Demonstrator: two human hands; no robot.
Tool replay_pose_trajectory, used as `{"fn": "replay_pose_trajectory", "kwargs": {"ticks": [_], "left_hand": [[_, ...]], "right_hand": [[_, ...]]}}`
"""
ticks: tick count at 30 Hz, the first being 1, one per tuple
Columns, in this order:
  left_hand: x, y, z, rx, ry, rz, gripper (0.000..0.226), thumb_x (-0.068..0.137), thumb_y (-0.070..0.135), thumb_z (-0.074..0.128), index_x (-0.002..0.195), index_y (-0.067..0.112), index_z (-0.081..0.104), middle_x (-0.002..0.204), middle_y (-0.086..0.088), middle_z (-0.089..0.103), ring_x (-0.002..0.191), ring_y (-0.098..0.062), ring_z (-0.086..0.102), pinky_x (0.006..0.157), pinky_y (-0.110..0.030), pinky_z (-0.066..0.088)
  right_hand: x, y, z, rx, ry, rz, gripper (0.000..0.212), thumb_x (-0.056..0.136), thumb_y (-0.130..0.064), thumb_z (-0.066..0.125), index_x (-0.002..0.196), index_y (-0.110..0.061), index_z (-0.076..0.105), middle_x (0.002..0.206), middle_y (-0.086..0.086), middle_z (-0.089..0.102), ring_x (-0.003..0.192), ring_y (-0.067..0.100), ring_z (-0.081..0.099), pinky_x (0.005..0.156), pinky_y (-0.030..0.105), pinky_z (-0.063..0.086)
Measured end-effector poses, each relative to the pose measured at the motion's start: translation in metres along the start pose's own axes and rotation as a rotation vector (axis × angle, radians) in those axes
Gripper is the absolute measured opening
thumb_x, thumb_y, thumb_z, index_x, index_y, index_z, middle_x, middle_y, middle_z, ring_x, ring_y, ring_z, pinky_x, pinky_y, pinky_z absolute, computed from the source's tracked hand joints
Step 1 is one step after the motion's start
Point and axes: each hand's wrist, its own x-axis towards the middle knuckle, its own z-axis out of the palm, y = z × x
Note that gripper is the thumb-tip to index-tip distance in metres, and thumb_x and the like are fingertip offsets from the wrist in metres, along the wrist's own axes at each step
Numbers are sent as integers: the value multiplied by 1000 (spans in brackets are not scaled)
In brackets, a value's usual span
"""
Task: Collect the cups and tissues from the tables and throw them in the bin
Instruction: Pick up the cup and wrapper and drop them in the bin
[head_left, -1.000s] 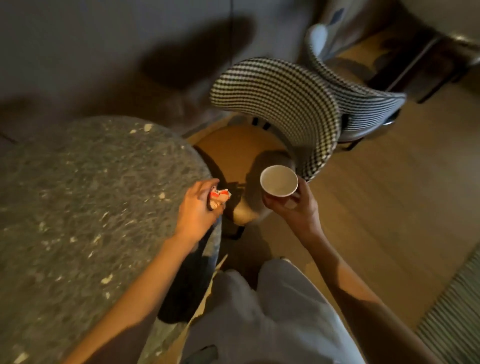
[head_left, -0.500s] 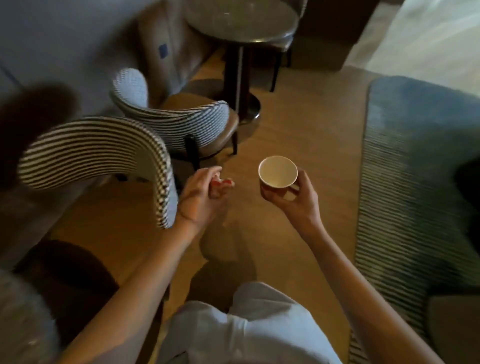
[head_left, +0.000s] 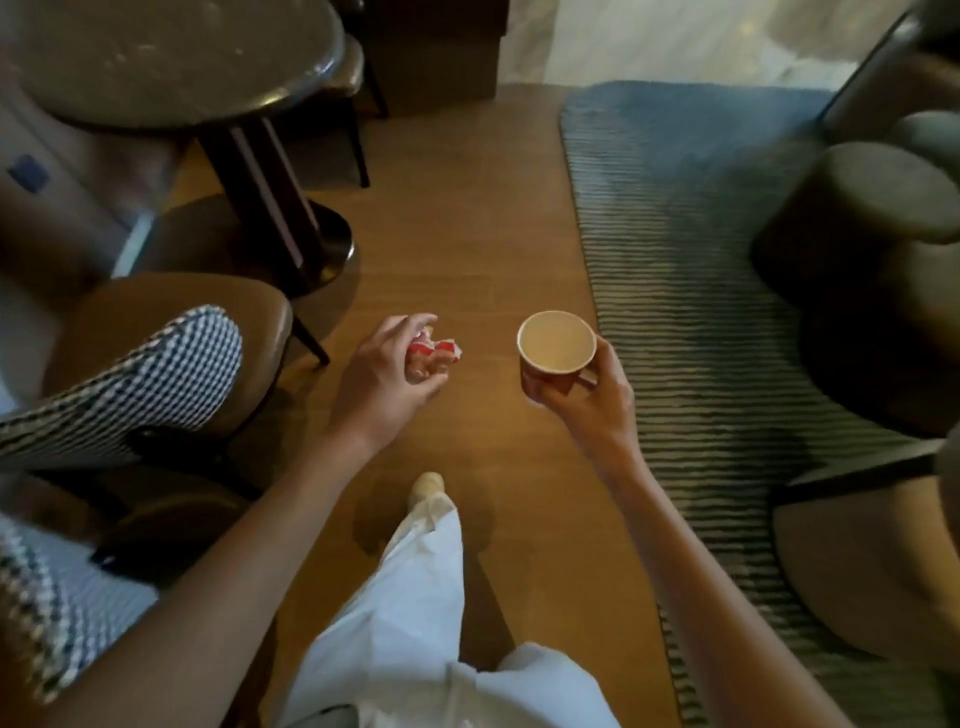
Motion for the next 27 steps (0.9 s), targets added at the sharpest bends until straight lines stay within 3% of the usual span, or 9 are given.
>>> {"fn": "replay_pose_trajectory", "kwargs": {"ticks": [6,16,27], "left_hand": [[172,-11,28,-61,-119,142,61,70,20,81,124,22,54,122,-4,57,108,-24,57,87,-43,54],[365,8,142,-125,-374,268,62,66,13,80,123,19,58,118,-3,59,105,-23,56,85,-28,43],[642,102,285,-146,-414,325,61,67,11,79,123,18,56,117,-6,58,105,-25,56,88,-36,48]], "right_hand": [[127,3,12,-48,177,77,69,64,-34,86,124,-24,53,117,-6,60,103,3,60,84,23,54],[279,54,-25,-110,365,247,68,67,-33,86,124,-25,49,119,-3,58,106,8,57,90,35,54],[556,103,-127,-86,482,329,72,70,-34,83,130,-22,45,126,-2,55,114,12,53,97,35,50]]}}
